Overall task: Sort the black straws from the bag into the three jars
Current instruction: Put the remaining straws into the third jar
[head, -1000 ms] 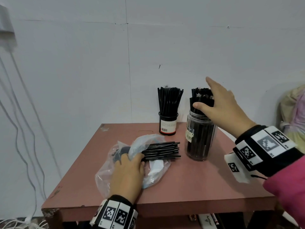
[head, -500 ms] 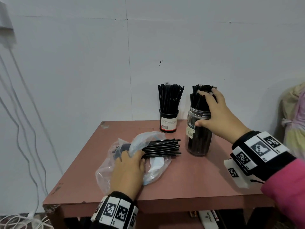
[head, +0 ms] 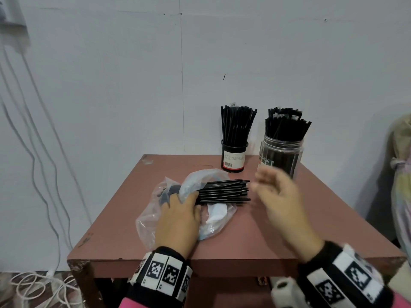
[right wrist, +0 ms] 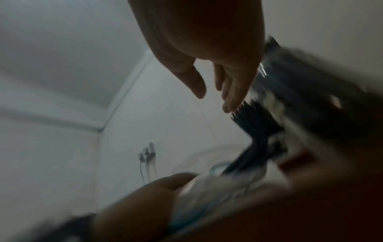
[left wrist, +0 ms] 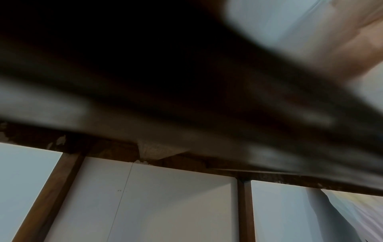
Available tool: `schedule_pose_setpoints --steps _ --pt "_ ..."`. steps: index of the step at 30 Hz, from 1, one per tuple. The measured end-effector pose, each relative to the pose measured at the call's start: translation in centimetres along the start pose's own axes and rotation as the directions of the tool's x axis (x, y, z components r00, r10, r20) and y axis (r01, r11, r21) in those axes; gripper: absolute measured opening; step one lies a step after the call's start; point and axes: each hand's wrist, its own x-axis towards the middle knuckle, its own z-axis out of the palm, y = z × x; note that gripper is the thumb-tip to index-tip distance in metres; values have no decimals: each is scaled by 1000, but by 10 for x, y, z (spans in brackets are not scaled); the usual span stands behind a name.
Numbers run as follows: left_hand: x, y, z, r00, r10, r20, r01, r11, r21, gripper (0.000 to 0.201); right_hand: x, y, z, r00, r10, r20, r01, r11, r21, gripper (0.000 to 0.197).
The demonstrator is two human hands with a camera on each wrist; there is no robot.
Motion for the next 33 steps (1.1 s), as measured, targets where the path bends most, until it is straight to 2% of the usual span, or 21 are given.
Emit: schedule_pose_setpoints --steps 1,2,3,4,5,8,11,14,17,24,28,33 --pt "0 0 0 1000 -2 -2 2 1000 -17 40 -3 10 8 971 237 30 -238 957 164 33" --pt "1 0 0 1000 -5 -3 5 1000 -27 41 -3 19 14 902 424 86 -428 846 318 26" --pt "1 0 1 1000 -12 -3 12 999 -29 41 -3 24 19 830 538 147 -543 718 436 18" --pt "2 0 1 1000 -22 -1 21 999 -27 42 -2 28 23 778 598 193 -599 613 514 12" --pt "2 0 1 1000 -30 1 30 999 -25 43 1 31 26 750 624 219 -618 542 569 9" --pt "3 0 -1 999 -37 9 37 999 -38 45 10 36 37 737 628 248 -610 461 645 9" --pt "4 -1 0 999 -34 27 36 998 -49 47 16 39 49 749 606 270 -617 488 617 7" --pt "5 -2 0 999 -36 38 38 997 -73 49 20 42 59 771 595 225 -597 554 580 1" --pt "5 -2 1 998 -24 49 27 997 -73 50 22 44 62 807 566 172 -553 618 559 12" --pt "6 1 3 998 -38 46 40 999 -29 46 17 51 62 853 507 125 -475 653 590 9" --pt "4 0 5 999 -23 26 24 999 -39 45 13 52 62 883 455 114 -432 697 572 20" --pt "2 0 5 1000 -7 -7 7 997 -76 46 11 54 63 908 409 89 -387 741 549 12"
